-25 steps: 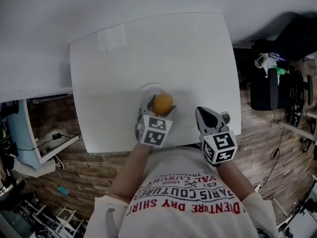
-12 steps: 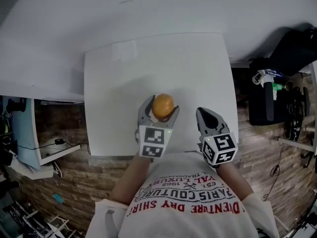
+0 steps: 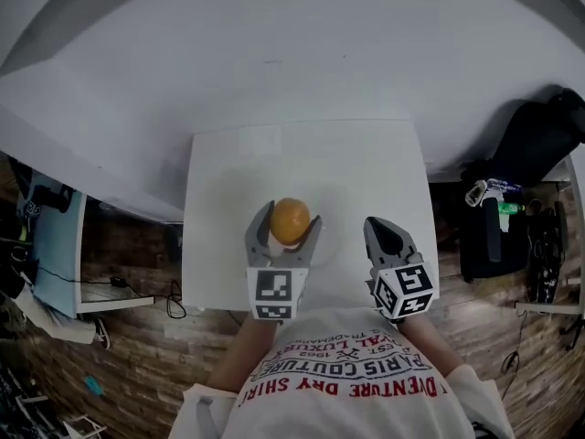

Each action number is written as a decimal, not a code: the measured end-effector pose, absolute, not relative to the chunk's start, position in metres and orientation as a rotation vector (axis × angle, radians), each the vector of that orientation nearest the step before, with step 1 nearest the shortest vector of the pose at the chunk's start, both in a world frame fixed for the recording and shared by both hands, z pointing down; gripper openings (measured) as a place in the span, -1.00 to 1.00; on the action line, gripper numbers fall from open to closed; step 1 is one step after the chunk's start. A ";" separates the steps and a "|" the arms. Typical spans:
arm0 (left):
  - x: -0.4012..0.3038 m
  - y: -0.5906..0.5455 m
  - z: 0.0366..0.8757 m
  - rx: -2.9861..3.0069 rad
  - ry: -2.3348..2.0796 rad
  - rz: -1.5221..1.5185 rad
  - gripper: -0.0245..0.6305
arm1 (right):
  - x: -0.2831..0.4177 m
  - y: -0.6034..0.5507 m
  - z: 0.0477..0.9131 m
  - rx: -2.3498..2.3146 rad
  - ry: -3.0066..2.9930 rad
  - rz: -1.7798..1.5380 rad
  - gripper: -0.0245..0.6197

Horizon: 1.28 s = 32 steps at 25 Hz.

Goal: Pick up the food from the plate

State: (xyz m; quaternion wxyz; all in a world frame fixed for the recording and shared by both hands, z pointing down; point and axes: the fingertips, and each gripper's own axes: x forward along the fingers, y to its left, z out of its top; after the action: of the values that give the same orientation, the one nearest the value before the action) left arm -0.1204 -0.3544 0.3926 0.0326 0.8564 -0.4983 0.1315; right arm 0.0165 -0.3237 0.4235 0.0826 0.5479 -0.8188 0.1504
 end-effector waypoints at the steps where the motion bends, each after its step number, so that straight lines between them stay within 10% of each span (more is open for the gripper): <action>1: -0.124 -0.354 0.386 2.644 -1.550 0.389 0.19 | 0.013 -0.324 0.419 1.632 -2.460 0.429 -0.89; 32: -0.131 -0.350 0.377 2.625 -1.521 0.313 0.19 | -0.006 -0.327 0.401 1.590 -2.494 0.337 -0.89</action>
State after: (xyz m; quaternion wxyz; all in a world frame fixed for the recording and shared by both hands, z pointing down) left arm -0.1306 -0.3501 0.3774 0.0458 0.8598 -0.4981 0.1026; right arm -0.0061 -0.3273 0.4012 0.0822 0.5323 -0.8350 0.1127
